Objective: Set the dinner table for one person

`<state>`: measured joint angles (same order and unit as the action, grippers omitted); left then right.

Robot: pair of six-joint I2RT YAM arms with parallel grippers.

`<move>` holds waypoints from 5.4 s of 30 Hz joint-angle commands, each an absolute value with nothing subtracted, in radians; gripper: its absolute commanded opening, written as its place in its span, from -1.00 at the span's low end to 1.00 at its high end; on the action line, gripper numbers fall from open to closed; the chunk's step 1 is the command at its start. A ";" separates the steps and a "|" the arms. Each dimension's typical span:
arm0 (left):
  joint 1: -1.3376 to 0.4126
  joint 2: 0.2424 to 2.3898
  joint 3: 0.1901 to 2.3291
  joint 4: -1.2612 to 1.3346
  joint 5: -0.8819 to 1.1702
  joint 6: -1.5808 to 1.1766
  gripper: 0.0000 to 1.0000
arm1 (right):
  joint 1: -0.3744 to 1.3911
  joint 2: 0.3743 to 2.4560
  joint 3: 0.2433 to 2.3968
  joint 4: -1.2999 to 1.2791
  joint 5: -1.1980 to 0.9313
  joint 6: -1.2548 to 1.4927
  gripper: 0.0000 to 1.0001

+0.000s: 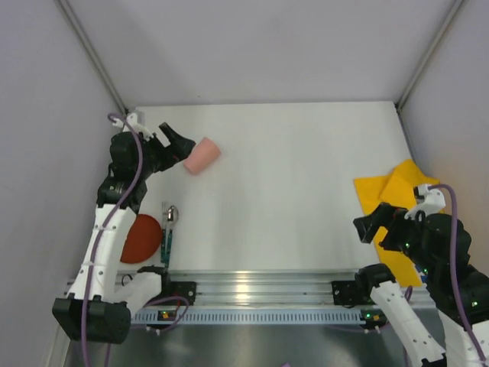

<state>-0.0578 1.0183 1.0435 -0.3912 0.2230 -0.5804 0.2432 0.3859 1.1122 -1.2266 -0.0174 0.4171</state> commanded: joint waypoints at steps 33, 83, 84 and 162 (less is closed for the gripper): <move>-0.460 1.580 1.405 -0.857 -0.187 -0.535 0.77 | -0.051 1.580 1.108 -0.844 0.144 0.304 1.00; -0.474 1.233 1.123 -0.913 -0.203 -0.571 0.70 | 0.583 2.229 1.684 -0.165 -0.609 1.148 -1.00; -0.474 1.230 1.120 -0.911 -0.199 -0.571 0.70 | 0.592 2.235 1.693 -0.140 -0.612 1.170 -1.00; -0.152 1.310 0.950 -0.729 -0.109 -0.431 0.71 | 1.223 1.754 1.002 0.129 -0.285 1.864 -0.39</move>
<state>-0.1566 1.3590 0.9417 -0.7357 -0.1188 -0.4427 1.2430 1.8133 0.9504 0.2123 -0.3313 1.9316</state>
